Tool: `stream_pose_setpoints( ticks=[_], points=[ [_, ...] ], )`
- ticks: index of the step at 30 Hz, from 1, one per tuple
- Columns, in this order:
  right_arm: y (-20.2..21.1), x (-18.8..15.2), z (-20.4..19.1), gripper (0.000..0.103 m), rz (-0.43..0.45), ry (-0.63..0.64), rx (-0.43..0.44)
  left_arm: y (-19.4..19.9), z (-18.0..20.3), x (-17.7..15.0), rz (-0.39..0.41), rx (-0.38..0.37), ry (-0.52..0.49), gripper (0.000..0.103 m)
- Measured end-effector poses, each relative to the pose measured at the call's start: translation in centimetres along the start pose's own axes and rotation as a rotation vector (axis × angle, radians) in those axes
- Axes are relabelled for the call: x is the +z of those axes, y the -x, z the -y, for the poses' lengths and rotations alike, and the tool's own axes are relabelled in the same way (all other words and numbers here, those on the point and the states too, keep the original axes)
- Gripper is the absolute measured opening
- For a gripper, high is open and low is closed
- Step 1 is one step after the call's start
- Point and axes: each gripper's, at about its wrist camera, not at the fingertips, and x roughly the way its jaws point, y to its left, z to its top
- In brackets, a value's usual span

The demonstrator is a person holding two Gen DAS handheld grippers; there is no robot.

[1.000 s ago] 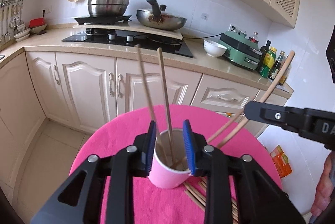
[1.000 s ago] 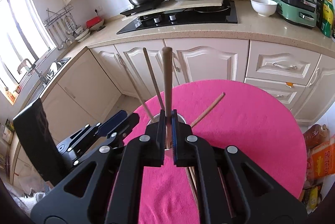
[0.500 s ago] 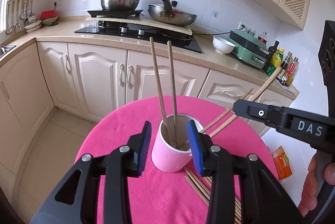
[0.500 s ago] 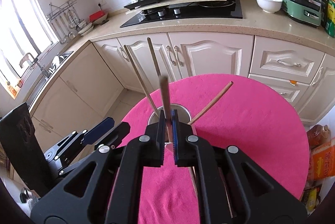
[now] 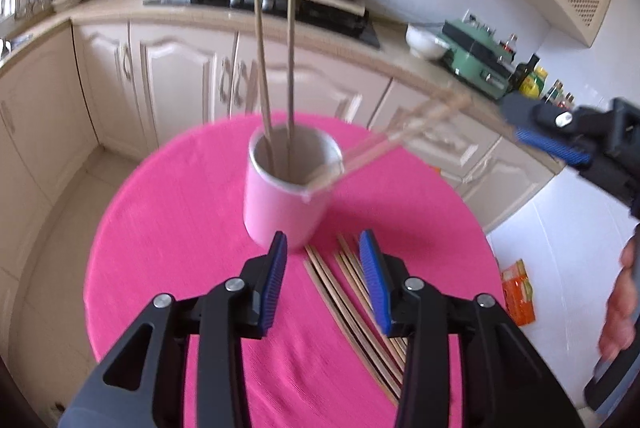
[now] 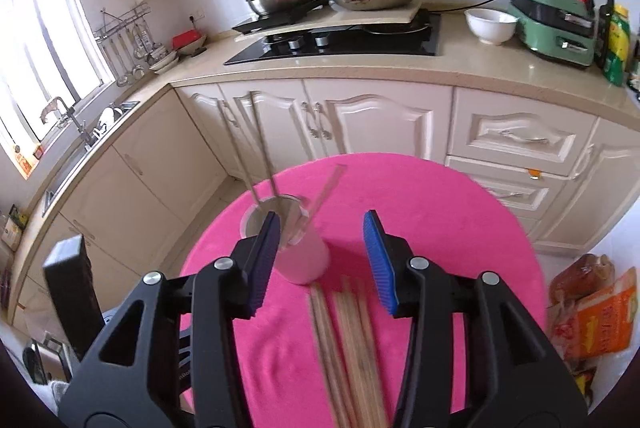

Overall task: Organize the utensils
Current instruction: 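Open both grippers to release the chopsticks into the cup, then move both grippers back down to the chopstick pile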

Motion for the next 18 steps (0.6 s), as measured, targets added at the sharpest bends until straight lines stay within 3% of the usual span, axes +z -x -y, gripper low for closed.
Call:
stream_pose_setpoints(
  ticks=[7,18],
  points=[
    [0.1,-3.7,4.9,0.045,-0.114,-0.042,-0.031,-4.7,2.0,-3.5,-0.222,0.049,0.059,0.038],
    [-1.9,-9.5,8.5,0.045,-0.259,-0.104,-0.034,-8.8,3.3,-6.3,-0.344,0.145,0.069,0.038]
  ],
)
